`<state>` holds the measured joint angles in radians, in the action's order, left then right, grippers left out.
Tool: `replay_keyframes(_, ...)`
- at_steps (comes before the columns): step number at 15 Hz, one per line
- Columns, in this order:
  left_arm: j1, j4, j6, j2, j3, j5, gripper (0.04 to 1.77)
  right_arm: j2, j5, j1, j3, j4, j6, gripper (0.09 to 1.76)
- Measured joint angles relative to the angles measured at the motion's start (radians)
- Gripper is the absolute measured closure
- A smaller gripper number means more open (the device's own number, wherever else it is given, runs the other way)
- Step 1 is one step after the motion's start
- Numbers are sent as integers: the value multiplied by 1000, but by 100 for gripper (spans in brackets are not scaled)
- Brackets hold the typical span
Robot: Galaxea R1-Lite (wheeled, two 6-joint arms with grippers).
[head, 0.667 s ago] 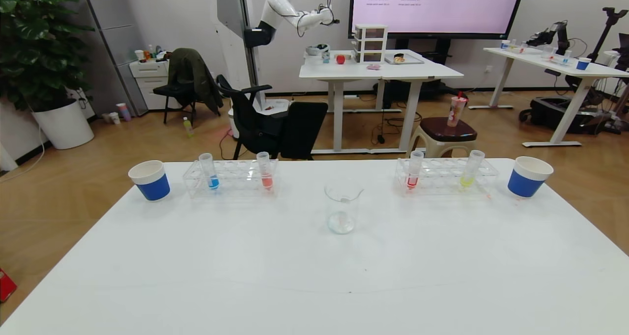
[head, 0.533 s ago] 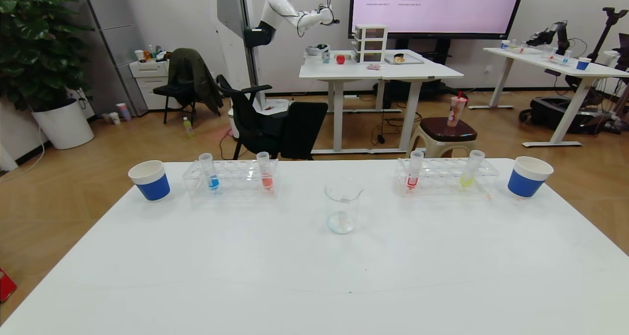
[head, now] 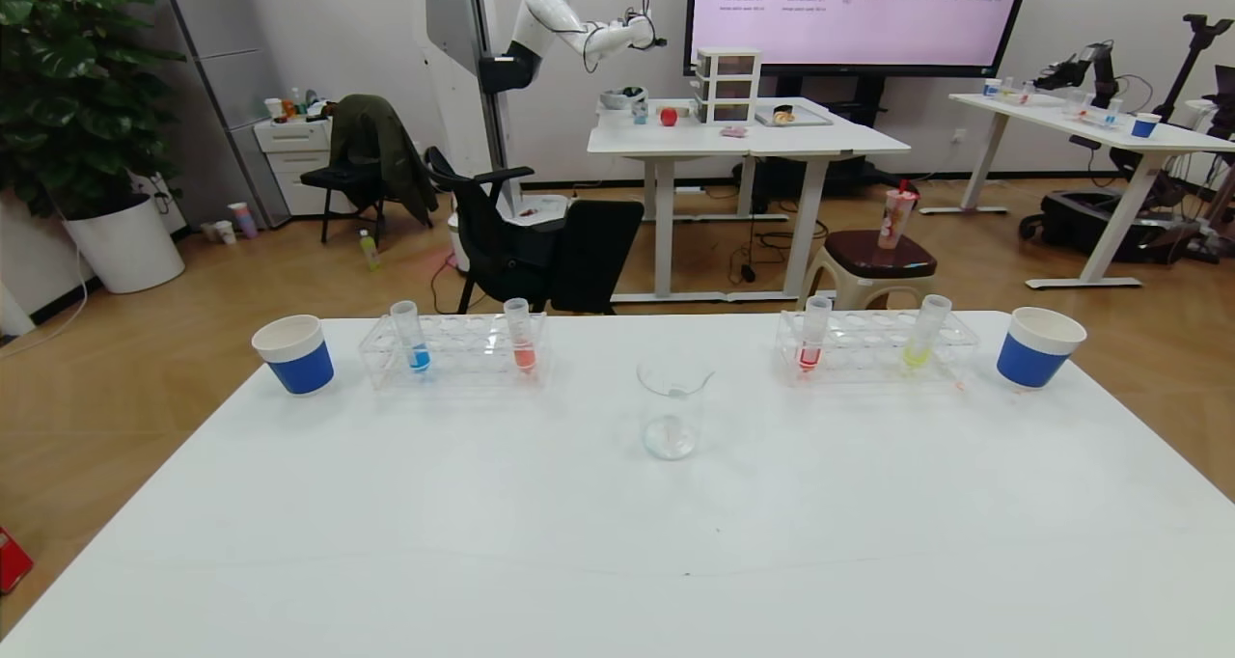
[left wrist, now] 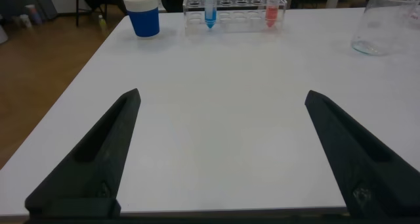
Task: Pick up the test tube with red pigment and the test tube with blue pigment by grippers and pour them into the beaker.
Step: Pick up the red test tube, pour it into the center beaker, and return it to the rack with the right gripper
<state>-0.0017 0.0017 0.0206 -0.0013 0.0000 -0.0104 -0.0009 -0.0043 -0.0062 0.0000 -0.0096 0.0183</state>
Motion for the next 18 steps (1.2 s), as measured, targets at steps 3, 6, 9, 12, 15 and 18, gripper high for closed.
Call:
replay_keyframes(3,0,0,0,0,0,0,6,1,4,-1,-42,-23,-4,11)
replay_keyframes(6,0,0,0,0,0,0,6,56,9,-1,-129,-28,-5,11)
replay_keyframes(9,0,0,0,0,0,0,6,216,12,11,-198,-136,-3,11)
replay_keyframes(12,0,0,0,0,0,0,6,459,15,23,-228,-383,-1,11)
replay_keyframes(15,0,0,0,0,0,0,6,753,21,27,-261,-659,0,11)
replay_keyframes(18,0,0,1,0,0,0,6,1054,23,32,-322,-876,-3,11)
